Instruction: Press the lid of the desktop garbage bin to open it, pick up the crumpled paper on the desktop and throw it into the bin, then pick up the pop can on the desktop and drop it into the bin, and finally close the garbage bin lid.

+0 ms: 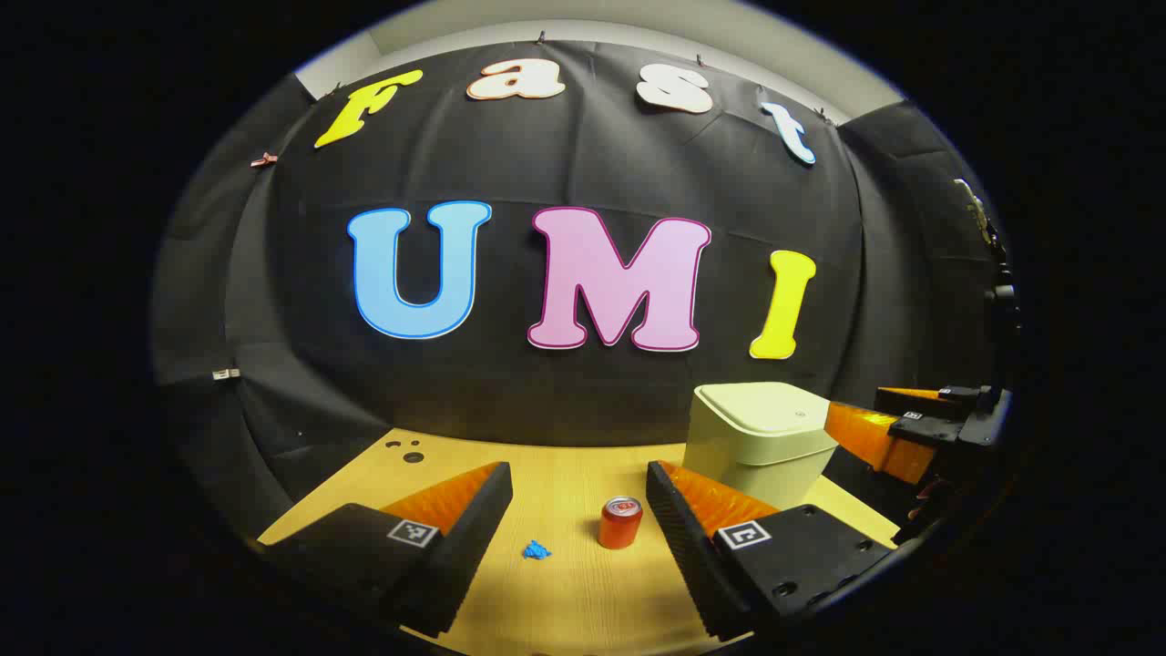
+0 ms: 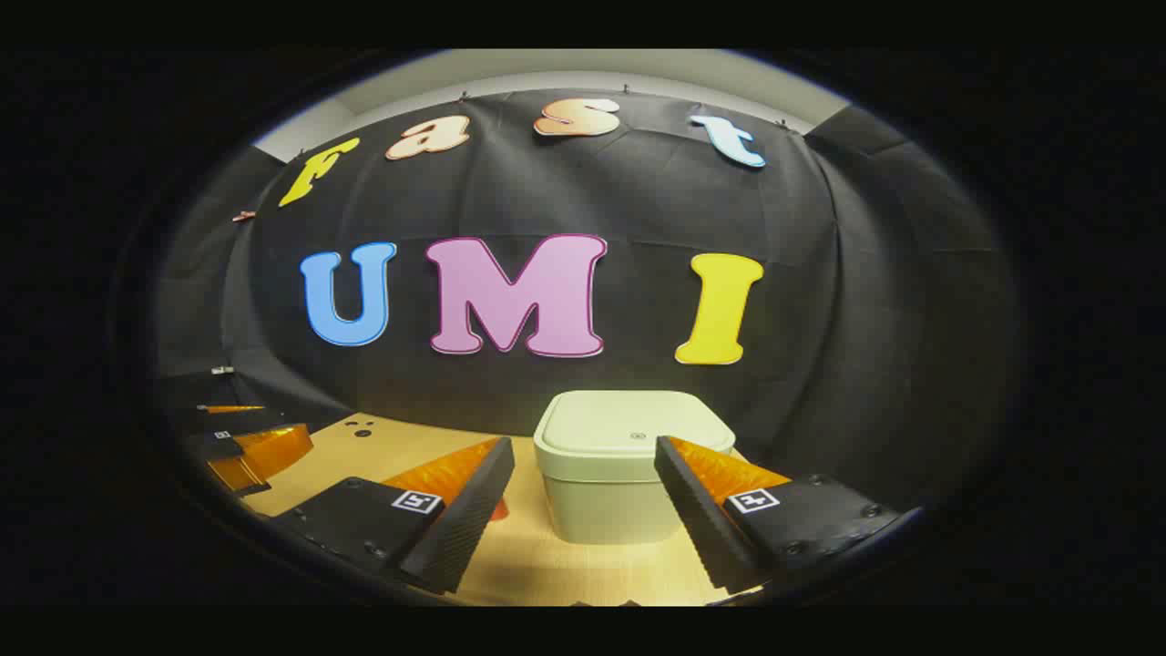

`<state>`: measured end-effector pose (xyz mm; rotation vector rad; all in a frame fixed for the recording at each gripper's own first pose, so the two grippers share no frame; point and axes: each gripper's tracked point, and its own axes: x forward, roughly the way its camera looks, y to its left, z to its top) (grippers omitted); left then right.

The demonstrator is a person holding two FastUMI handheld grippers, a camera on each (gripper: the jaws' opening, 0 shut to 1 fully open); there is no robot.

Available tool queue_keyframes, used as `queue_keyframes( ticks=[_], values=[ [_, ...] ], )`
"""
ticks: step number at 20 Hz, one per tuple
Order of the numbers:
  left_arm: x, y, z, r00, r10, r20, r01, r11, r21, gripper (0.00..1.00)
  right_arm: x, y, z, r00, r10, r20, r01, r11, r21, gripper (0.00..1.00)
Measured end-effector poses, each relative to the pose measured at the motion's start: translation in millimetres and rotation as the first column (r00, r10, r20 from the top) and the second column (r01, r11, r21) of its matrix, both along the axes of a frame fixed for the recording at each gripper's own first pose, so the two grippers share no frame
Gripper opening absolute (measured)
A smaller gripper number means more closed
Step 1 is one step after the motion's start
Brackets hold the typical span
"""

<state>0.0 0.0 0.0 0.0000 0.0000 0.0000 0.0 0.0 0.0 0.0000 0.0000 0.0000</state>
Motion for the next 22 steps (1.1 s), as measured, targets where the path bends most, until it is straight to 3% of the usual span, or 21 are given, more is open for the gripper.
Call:
queue_keyframes(
  ticks=[22],
  values=[
    [9.3,3.8,-1.9,1.0,0.008,0.005,-0.008,1.0,0.027,0.96,9.5,4.3,6.3,0.999,0.022,0.023,-0.022,1.0,-0.013,0.97]
  ],
)
